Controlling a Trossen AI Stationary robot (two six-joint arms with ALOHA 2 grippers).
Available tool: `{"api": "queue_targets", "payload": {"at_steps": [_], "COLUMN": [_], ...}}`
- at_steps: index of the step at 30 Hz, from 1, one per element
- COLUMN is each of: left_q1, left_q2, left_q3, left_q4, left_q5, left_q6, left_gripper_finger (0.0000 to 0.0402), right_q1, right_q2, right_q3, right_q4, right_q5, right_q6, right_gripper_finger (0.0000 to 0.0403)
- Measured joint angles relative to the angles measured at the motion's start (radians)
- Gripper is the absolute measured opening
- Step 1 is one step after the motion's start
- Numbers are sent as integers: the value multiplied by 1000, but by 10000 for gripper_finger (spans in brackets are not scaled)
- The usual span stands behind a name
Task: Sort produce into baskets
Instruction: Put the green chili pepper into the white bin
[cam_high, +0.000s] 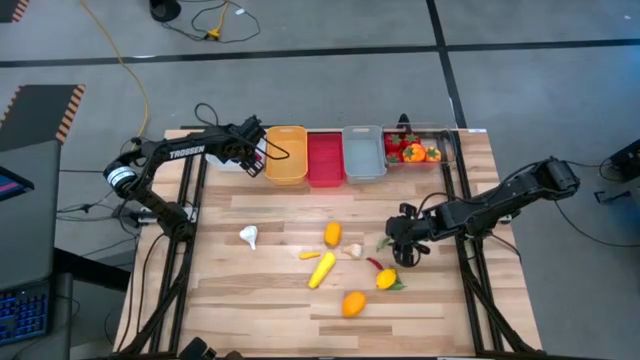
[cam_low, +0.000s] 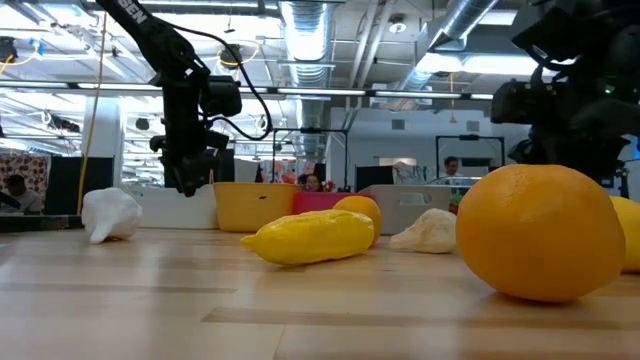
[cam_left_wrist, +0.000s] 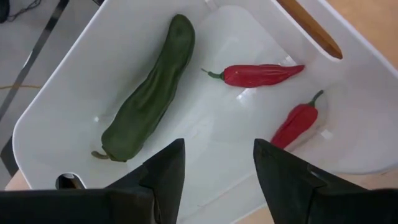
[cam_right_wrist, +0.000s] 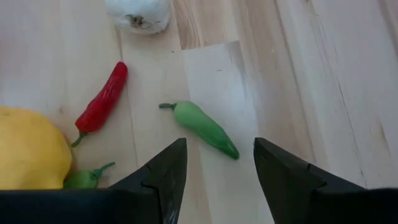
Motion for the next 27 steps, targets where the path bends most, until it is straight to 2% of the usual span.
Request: {"api": "queue_targets", "payload": {"at_steps": [12,17,27], "left_q1": [0,0,0], "left_q2": [0,0,0], "left_q3": [0,0,0], "left_q4": [0,0,0], "left_q5": [0,0,0], "left_q6": [-2,-2,-2], "left_gripper_finger": [178,178,178], "right_q1": [0,-2,1], "right_q2": [0,0,0], "right_q3": [-63,-63,-63], "right_q4": [97,103,103], "right_q5": [1,44,22], "right_q6": [-5,-67,-136], "right_gripper_finger": [163,157,155]}}
